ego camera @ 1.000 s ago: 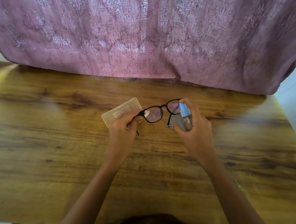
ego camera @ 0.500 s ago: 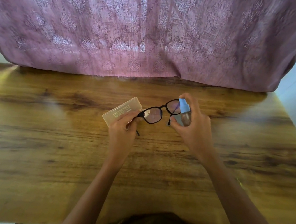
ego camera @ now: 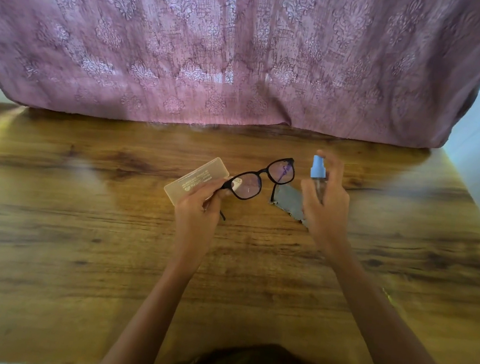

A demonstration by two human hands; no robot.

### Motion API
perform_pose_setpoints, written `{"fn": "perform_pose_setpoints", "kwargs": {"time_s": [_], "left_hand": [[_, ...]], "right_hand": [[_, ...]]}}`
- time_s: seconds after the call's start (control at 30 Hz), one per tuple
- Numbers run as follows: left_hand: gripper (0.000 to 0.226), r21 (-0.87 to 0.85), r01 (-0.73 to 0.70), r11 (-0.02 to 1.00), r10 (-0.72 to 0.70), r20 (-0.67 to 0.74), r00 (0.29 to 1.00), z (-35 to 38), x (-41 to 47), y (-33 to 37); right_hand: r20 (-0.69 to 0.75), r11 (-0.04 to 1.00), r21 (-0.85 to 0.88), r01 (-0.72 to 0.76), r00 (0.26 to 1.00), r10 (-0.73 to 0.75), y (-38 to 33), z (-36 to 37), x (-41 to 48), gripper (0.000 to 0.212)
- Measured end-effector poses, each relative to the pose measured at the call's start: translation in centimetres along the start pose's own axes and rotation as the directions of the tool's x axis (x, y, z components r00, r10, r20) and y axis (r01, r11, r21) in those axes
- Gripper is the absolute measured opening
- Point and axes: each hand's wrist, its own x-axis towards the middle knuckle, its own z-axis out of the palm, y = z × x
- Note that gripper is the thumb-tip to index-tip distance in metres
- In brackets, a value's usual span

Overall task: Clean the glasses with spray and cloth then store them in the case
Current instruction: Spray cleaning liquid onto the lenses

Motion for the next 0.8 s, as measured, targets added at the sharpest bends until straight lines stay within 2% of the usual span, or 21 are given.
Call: {"fn": "perform_pose_setpoints", "kwargs": {"time_s": [0.13,0.27,0.3,0.37,0.43,0.63,0.8], "left_hand": [[0.034,-0.016,0.018,1.0,-0.018,0.002,1.0,0.0,0.0,0.1],[0.031,-0.009,0.029,1.0,-0.029,-0.004,1.0,0.1,0.1,0.2],[0.028,-0.006,0.033,0.999,-0.033,-0.007,0.999,0.1,0.1,0.2],[0.024,-0.001,0.046,0.999,-0.046,-0.009,0.999,0.2,0.2,0.0],[0.023,0.001,0.052,0.999,-0.052,-0.006,0.999,0.2,0.2,0.0],[0.024,0.005,0.04,0.999,-0.04,0.011,0.999,0.3,0.2,0.1],[0.021,0.038,0.025,0.999,-0.026,0.011,1.0,0.4,0.3,-0.3]], "right_hand": [[0.052,0.995,-0.036,-0.097,0.994,0.098,2.8,-0.3,1.6,0.047],[0.081,0.992,-0.034,-0.123,0.989,0.126,5.2,-0.4,2.7,0.061],[0.065,0.989,-0.076,-0.13,0.989,0.135,5.7,-0.3,3.0,0.057],[0.029,0.977,-0.175,-0.12,0.992,0.127,6.7,-0.2,3.5,0.034],[0.012,0.971,-0.199,-0.131,0.991,0.136,7.4,-0.2,3.7,0.024],[-0.033,0.961,-0.228,-0.158,0.987,0.155,8.1,-0.2,3.8,0.026],[-0.081,0.951,-0.179,-0.25,0.968,0.239,8.9,-0.2,3.4,0.029]]}}
